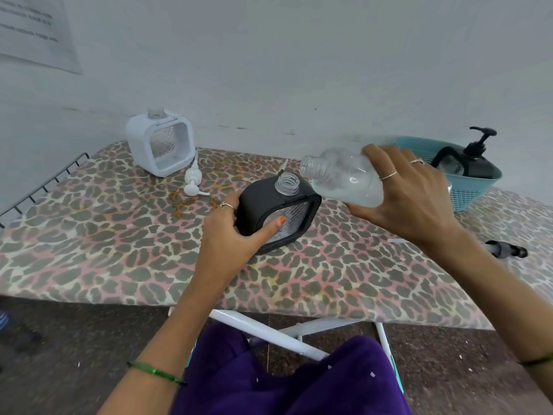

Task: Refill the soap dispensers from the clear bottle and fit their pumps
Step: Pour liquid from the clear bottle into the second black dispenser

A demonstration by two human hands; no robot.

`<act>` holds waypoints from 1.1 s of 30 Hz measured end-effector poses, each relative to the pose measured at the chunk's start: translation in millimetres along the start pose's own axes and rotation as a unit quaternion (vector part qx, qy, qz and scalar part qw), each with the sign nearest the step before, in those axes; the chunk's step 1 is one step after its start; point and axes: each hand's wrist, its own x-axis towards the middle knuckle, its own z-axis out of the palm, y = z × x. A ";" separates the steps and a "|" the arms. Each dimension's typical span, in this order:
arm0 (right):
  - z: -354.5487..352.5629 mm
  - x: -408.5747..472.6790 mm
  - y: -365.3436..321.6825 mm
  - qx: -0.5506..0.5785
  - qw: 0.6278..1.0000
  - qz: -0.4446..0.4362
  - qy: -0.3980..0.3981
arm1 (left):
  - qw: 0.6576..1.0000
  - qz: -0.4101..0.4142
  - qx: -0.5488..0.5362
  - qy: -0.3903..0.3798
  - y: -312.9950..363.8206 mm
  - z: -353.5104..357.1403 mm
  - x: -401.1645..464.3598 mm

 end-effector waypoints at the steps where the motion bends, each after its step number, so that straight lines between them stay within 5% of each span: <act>1: 0.3 0.2 0.2 -0.002 1.000 0.000 -0.003 | 1.000 0.002 0.001 0.000 -0.2 0.0 -0.1; 33: -8.5 14.1 6.2 -0.038 0.997 -0.062 -0.025 | 1.000 0.006 -0.012 -0.007 5.0 -0.5 -2.0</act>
